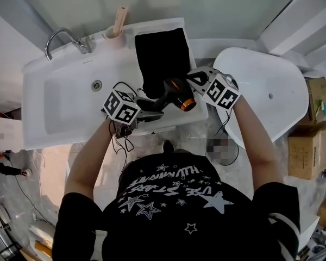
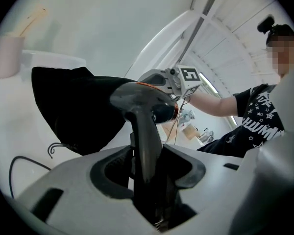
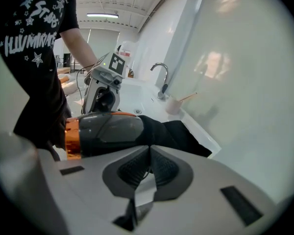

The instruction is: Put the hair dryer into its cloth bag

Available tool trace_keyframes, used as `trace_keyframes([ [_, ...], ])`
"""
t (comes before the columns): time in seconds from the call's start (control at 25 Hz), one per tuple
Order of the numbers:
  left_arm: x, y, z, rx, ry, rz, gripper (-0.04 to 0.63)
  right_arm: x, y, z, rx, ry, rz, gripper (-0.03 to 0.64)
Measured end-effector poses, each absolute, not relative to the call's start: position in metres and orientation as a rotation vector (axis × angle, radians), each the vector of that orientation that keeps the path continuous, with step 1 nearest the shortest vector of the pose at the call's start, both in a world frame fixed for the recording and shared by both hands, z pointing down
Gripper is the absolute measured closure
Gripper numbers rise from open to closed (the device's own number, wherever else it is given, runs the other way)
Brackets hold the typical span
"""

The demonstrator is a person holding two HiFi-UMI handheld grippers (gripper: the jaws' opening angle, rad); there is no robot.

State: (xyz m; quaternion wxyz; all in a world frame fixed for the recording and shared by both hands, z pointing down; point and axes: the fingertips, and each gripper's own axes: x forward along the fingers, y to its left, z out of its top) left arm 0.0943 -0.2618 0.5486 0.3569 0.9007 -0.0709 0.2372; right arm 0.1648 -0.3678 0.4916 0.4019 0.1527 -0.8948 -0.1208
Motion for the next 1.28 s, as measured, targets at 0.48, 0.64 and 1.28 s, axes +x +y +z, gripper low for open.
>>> trace_keyframes([
  [0.48, 0.085, -0.302, 0.558, 2.261, -0.464, 0.590, 0.400, 0.165, -0.365, 0.475, 0.423, -2.330, -0.341, 0.603],
  [0.64, 0.087, -0.305, 0.557, 2.289, -0.465, 0.670, 0.400, 0.166, -0.361, 0.473, 0.421, -2.310, -0.393, 0.603],
  [1.28, 0.089, -0.325, 0.561, 2.210, -0.504, 0.682, 0.400, 0.175, -0.354, 0.484, 0.396, -2.234, -0.472, 0.604],
])
